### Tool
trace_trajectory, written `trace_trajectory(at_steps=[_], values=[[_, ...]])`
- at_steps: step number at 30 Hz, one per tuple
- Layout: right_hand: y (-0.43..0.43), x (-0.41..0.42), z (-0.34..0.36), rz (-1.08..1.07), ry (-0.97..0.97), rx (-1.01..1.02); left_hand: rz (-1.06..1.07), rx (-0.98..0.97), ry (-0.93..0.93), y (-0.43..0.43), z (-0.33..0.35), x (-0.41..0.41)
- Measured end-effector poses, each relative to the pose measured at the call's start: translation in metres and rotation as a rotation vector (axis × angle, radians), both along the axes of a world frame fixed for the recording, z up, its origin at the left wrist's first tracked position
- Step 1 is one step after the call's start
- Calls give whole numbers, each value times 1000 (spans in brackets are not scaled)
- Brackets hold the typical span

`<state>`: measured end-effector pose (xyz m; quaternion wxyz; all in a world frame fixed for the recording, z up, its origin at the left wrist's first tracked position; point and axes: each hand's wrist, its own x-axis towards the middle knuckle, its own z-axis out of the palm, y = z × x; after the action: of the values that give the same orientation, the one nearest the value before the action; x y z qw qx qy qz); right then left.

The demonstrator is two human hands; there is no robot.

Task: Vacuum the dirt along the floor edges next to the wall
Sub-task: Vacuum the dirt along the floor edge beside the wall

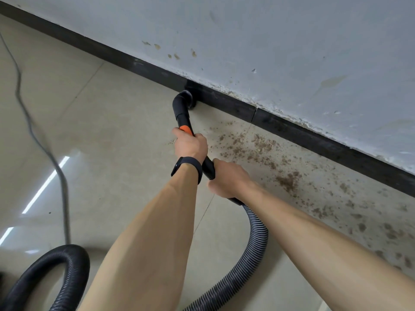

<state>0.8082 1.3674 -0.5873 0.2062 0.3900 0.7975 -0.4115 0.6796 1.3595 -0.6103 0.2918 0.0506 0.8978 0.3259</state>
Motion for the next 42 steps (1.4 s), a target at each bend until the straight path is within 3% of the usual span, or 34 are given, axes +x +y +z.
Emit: trace_trajectory(at_steps=[9, 18, 25, 42], values=[[-15, -14, 6, 9, 20, -47, -22, -23, -30, -20, 11, -16], [-102, -16, 18, 311, -52, -6, 300, 3, -62, -142, 3, -6], [-132, 7, 14, 455, -69, 101, 411, 10, -77, -183, 5, 23], [-113, 43, 8, 307, -71, 22, 281, -93, -43, -149, 27, 57]])
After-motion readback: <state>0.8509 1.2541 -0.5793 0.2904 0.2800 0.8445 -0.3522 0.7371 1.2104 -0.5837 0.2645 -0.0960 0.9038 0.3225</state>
